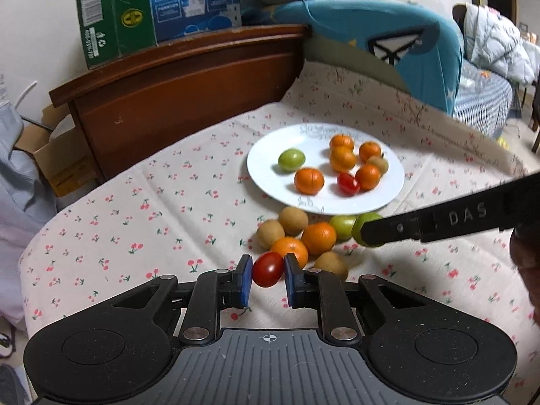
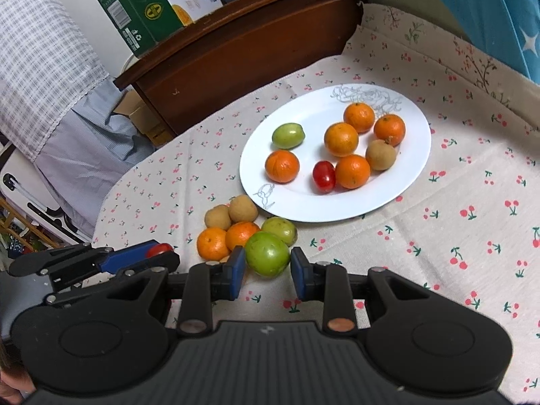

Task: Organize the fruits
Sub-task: 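Close the left gripper on the cherry tomato while the right gripper grasps the green lime, then carry the cherry tomato and lime over the white plate with both grippers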

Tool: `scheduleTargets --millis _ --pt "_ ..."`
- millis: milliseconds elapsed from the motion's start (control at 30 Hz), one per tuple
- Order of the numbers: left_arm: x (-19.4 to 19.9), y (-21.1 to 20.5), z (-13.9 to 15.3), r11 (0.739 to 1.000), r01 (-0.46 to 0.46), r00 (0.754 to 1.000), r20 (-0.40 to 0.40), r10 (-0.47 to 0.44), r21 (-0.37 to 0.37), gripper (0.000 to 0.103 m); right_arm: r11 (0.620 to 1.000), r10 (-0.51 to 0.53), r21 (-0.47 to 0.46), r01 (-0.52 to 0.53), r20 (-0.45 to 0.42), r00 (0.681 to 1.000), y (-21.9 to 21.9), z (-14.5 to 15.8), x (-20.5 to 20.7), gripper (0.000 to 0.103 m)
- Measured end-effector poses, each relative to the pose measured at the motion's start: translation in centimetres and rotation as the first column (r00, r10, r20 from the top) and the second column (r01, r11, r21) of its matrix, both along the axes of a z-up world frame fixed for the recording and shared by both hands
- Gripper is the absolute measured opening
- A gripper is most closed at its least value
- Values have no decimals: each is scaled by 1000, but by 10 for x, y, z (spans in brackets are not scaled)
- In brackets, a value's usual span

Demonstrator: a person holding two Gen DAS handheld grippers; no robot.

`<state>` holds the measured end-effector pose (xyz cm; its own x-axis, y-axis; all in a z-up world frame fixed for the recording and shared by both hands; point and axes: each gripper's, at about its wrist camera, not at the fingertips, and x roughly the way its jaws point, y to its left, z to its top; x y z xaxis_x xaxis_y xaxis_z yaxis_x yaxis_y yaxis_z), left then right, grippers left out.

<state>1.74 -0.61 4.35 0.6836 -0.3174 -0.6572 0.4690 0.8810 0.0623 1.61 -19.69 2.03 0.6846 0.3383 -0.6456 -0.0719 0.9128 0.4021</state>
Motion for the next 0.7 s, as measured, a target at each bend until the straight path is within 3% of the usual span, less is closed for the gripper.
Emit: scheduleTargets --millis 233,500,700 --pt "-5 -3 25 998 -33 998 45 36 -60 18 1000 10 4 -10 43 999 -1 20 -6 29" --pt "-4 -10 67 988 -31 993 112 49 -154 18 999 31 34 -37 147 989 -17 67 -7 29" --pt "7 -19 79 980 -18 994 100 38 -196 18 1000 17 18 -21 178 984 -35 83 1 29"
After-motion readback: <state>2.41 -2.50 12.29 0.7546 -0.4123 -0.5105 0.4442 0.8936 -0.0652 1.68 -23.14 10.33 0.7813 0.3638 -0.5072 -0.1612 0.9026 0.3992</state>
